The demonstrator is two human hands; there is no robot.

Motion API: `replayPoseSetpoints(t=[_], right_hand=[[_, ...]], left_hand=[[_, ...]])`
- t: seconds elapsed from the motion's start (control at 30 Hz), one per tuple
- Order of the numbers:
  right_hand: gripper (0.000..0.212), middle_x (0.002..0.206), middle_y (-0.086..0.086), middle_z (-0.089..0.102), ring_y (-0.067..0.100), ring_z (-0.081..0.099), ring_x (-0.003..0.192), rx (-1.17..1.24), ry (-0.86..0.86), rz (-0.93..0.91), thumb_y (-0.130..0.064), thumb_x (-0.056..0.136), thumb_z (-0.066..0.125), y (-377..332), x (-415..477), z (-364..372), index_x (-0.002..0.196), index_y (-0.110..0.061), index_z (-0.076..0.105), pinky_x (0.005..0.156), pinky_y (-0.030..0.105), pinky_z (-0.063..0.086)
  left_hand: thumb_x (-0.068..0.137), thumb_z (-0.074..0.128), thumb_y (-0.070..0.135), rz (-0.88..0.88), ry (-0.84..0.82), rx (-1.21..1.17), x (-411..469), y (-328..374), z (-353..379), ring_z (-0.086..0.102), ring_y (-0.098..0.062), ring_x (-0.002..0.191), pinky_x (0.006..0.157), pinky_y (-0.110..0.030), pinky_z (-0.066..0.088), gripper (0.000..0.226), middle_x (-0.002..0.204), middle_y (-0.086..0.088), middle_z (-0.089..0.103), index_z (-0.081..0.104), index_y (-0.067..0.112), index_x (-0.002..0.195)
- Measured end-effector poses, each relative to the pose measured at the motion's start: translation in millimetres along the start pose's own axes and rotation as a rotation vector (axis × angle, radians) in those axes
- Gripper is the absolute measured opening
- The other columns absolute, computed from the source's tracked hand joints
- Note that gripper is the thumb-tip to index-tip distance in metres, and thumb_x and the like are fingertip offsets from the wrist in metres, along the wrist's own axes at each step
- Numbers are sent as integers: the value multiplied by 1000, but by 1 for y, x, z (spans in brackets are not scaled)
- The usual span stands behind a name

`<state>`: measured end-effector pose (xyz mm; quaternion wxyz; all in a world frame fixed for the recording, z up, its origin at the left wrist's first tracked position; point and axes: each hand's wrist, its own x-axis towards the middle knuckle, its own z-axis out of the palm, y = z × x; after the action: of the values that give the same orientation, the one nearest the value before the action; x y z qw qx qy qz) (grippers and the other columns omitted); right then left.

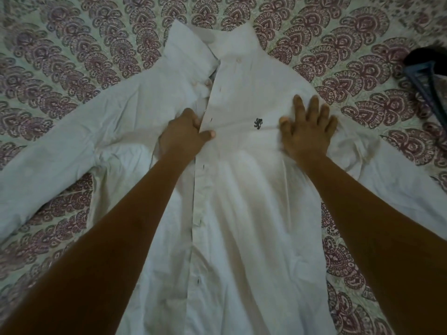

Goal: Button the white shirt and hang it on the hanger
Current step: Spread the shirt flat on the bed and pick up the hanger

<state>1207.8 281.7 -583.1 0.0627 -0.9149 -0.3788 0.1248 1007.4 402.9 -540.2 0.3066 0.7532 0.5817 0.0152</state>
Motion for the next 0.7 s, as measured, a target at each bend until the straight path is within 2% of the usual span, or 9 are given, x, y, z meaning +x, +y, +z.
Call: replayPoseSetpoints(t=[0.07, 0.17, 0.2, 0.27, 0.37, 0.47, 0.6, 0.7], right_hand=[[60, 157, 15, -1, 36, -2, 143, -10, -6, 6, -46, 96, 25, -3, -10, -3, 149, -23, 7, 114, 53, -4], [64, 156, 16, 7, 37, 6, 143, 19, 59, -88, -49, 92, 21, -12, -53, -2, 148, -19, 13, 113, 52, 0], [63, 155, 17, 12, 37, 11, 142, 33, 75, -139, -48, 92, 22, -15, -74, 1, 147, -18, 17, 113, 50, 1], [61, 154, 16, 17, 37, 15, 142, 40, 40, -221, -48, 92, 22, -18, -122, 11, 146, -19, 22, 113, 46, 0], [59, 154, 14, 19, 34, 18, 142, 0, -45, -236, -45, 93, 22, -9, -190, 26, 146, -19, 26, 113, 47, 4], [57, 152, 14, 24, 32, 24, 140, -40, -82, -242, -42, 94, 24, 9, -248, 32, 145, -16, 28, 114, 46, 14], [59, 152, 13, 23, 30, 21, 141, -94, -147, -259, -45, 93, 25, 38, -308, 32, 145, -17, 28, 115, 44, 15], [61, 153, 13, 21, 28, 14, 142, -113, -181, -211, -48, 92, 23, 53, -334, 30, 146, -19, 25, 116, 43, 7]], left_hand=[[79, 68, 38, -3, 113, -26, -15, 2, 0, 53, -18, 83, 76, -31, 42, 37, 88, 2, 55, 51, 15, 101], [79, 68, 25, 32, 250, -126, -47, -9, 1, 54, -16, 78, 71, -26, 42, 21, 78, 4, 54, 50, 18, 88], [80, 67, 20, 61, 244, -144, -62, -14, 5, 54, -15, 77, 69, -25, 41, 17, 78, 4, 54, 52, 17, 88], [82, 62, 17, 192, 201, -133, -99, -30, 14, 56, -17, 84, 72, -24, 42, 17, 94, -2, 60, 58, 15, 98], [81, 53, 31, 421, 62, 99, -150, -66, 33, 53, -22, 113, 93, -37, 40, 36, 123, -5, 58, 58, 22, 115], [83, 47, 39, 480, -41, 286, -198, -104, 44, 41, -22, 129, 107, -38, 25, 45, 139, -5, 48, 50, 29, 127], [83, 50, 39, 487, -67, 339, -254, -137, 42, 36, -23, 133, 109, -40, 24, 50, 142, -8, 45, 48, 31, 132], [80, 54, 35, 485, -78, 380, -291, -152, 37, 44, -24, 126, 105, -41, 29, 43, 136, -7, 51, 55, 29, 123]])
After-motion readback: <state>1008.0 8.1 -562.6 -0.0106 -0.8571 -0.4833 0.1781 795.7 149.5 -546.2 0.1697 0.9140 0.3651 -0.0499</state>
